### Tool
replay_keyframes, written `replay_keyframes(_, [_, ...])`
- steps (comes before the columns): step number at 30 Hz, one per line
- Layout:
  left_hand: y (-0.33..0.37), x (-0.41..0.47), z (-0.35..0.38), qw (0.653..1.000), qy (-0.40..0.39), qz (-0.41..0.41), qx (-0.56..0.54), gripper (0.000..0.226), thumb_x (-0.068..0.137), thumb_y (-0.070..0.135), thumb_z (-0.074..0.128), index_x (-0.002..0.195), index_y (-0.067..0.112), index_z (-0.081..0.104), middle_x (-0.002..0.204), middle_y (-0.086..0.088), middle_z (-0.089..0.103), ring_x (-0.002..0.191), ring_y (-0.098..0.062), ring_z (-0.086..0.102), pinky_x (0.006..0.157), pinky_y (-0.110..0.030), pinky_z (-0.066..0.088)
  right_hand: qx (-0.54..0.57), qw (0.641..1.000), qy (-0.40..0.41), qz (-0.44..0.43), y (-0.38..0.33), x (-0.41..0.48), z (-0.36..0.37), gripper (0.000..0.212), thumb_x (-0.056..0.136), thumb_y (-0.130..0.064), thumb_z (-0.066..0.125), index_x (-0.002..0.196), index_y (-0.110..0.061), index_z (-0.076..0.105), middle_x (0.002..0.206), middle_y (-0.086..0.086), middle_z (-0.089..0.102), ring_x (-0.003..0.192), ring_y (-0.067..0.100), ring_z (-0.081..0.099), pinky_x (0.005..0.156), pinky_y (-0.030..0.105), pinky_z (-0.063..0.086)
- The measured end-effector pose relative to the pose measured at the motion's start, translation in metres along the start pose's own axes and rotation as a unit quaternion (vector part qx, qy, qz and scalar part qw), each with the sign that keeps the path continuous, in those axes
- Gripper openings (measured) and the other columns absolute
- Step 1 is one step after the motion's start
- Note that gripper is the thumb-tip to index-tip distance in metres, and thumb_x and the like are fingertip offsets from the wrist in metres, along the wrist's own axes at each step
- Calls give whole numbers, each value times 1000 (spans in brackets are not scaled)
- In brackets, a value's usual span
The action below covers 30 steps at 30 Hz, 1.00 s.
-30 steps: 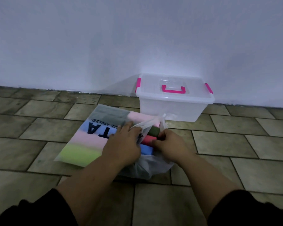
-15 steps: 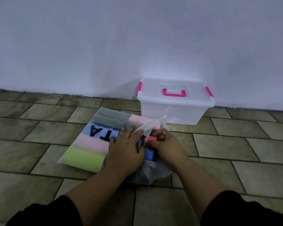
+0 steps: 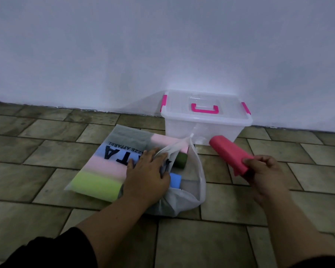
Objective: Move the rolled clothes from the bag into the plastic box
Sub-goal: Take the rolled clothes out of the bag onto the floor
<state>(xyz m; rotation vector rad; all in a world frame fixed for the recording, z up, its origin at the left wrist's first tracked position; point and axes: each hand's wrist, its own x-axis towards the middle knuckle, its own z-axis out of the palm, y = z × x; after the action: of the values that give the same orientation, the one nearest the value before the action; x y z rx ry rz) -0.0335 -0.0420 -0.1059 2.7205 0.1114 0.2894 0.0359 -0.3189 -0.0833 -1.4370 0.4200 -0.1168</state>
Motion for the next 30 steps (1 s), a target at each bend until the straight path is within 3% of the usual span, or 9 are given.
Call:
replay_keyframes(3, [0, -1, 0, 1000, -3, 3, -7, 55, 89, 44, 44, 142, 35, 31, 154, 8, 26, 144, -16, 14, 117, -53, 9, -192, 975, 54, -101, 23, -18, 29, 24, 76, -17, 74, 82, -25, 52, 95, 9, 62, 70, 17, 59, 55, 28, 46])
replay_keyframes(8, [-4, 0, 0, 1000, -4, 7, -19, 55, 88, 44, 45, 141, 36, 33, 152, 8, 30, 143, -15, 17, 116, -53, 9, -450, 859, -65, -234, 37, -39, 59, 28, 72, -27, 75, 90, -21, 55, 95, 2, 50, 80, 21, 53, 66, 31, 42])
replay_keyframes(11, [-6, 1, 0, 1000, -2, 13, -26, 54, 88, 42, 46, 141, 37, 34, 151, 8, 32, 143, -15, 19, 116, -53, 8, -442, 824, -42, -351, 22, -46, 63, 27, 67, -26, 75, 89, -19, 61, 92, 2, 55, 83, 22, 51, 70, 32, 42])
replay_keyframes(12, [-7, 1, 1, 1000, 1, 14, -27, 54, 88, 42, 47, 141, 37, 34, 151, 8, 33, 142, -15, 20, 116, -53, 8, -422, 825, -80, -366, 17, -51, 68, 24, 67, -26, 75, 87, -23, 61, 89, -3, 56, 80, 17, 53, 67, 29, 42])
replay_keyframes(16, [-6, 1, 1, 999, 5, 15, -29, 55, 87, 42, 48, 140, 35, 36, 150, 6, 35, 142, -16, 22, 115, -53, 8, -457, 784, -363, -210, 18, -65, 94, 29, 75, -30, 73, 100, -32, 59, 98, -14, 63, 89, 4, 60, 72, 16, 48])
replay_keyframes(19, [-6, 1, 0, 999, 6, 13, -32, 55, 85, 42, 47, 139, 36, 37, 148, 7, 36, 141, -15, 24, 115, -53, 9, -473, 756, -412, -185, 19, -60, 106, 37, 79, -26, 71, 112, -25, 55, 113, -5, 63, 100, 11, 59, 91, 28, 49])
replay_keyframes(23, [-6, 1, 0, 999, 10, 11, -35, 54, 86, 42, 47, 139, 35, 38, 148, 6, 38, 140, -14, 25, 115, -53, 10, -434, 777, -413, -193, 21, -59, 108, 33, 77, -21, 72, 105, -27, 55, 101, -11, 61, 91, 10, 59, 82, 25, 49])
replay_keyframes(26, [-6, 0, 0, 999, 17, 13, -45, 52, 88, 42, 45, 139, 35, 38, 148, 8, 38, 139, -12, 27, 116, -52, 10, -374, 822, -397, -164, 17, -58, 90, 35, 74, -16, 70, 96, -39, 57, 93, -16, 59, 78, 1, 60, 64, 16, 50])
replay_keyframes(30, [-7, 0, 1, 999, 19, 14, -38, 51, 88, 43, 45, 138, 35, 39, 147, 8, 39, 137, -13, 30, 116, -53, 11, -260, 898, -348, -69, 5, -42, 36, 34, 73, -7, 69, 90, -36, 69, 97, 1, 65, 81, 22, 67, 59, 27, 54])
